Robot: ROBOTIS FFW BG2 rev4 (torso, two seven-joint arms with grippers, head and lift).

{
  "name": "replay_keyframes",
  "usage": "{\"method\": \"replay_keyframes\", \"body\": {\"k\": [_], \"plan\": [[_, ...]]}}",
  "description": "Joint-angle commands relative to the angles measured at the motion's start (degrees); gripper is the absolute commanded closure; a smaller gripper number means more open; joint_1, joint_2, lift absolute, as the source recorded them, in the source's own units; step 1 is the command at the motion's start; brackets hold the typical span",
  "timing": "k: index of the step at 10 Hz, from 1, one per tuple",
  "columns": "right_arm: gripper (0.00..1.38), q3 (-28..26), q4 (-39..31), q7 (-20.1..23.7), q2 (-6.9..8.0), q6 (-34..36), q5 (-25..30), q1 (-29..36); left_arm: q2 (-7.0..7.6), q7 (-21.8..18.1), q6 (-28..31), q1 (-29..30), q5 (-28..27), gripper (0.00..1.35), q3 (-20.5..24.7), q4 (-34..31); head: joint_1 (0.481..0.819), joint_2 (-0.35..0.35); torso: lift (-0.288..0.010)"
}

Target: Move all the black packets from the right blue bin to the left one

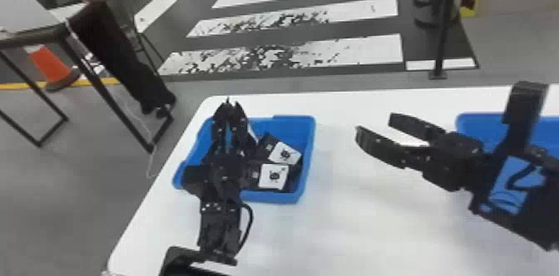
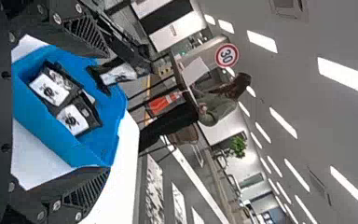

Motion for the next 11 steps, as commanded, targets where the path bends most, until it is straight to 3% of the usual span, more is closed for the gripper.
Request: {"method": "replay_keyframes", "body": {"k": [1,3,5,7,8,9,11], "plan": [[0.13,-5.69,-1.21,0.09,0.79,-2.54,3.51,3.45,-0.07,-0.78,-2.5,0.92,1.27,0.04,0.82,0.41,0.686,0.35,-0.168],[0.12,-14.49,-4.45,0.09,2.46,-7.46,11.62,8.37,-0.95,-5.79,-6.43,3.88,9.61,0.12,-1.24,-2.4,0.683,0.333,-0.168],[0.12,-20.66,-8.24,-1.66,4.39,-10.97,15.51,14.56,-1.3,-7.98,-4.32,8.94,11.09,0.11,-5.35,-10.14,0.683,0.255,-0.168],[0.12,-23.29,-13.59,-6.32,5.97,-13.08,20.76,21.45,-0.51,-9.57,2.85,10.2,11.55,0.12,-9.58,-13.79,0.695,0.134,-0.168],[0.12,-23.52,-14.15,-7.99,6.41,-13.65,20.88,23.98,-0.34,-9.57,5.24,10.77,10.87,0.11,-10.84,-14.78,0.695,0.08,-0.168],[0.12,-23.52,-14.29,-8.78,6.76,-13.79,22.71,25.25,-0.25,-9.3,11.71,12.45,8.7,0.11,-10.15,-18.43,0.695,0.043,-0.168],[0.12,-23.52,-15.13,-9.92,7.11,-14.07,24.31,27.36,-0.34,-7.19,11.43,13.72,7.67,0.09,-9.81,-19.7,0.695,0.023,-0.168]]}}
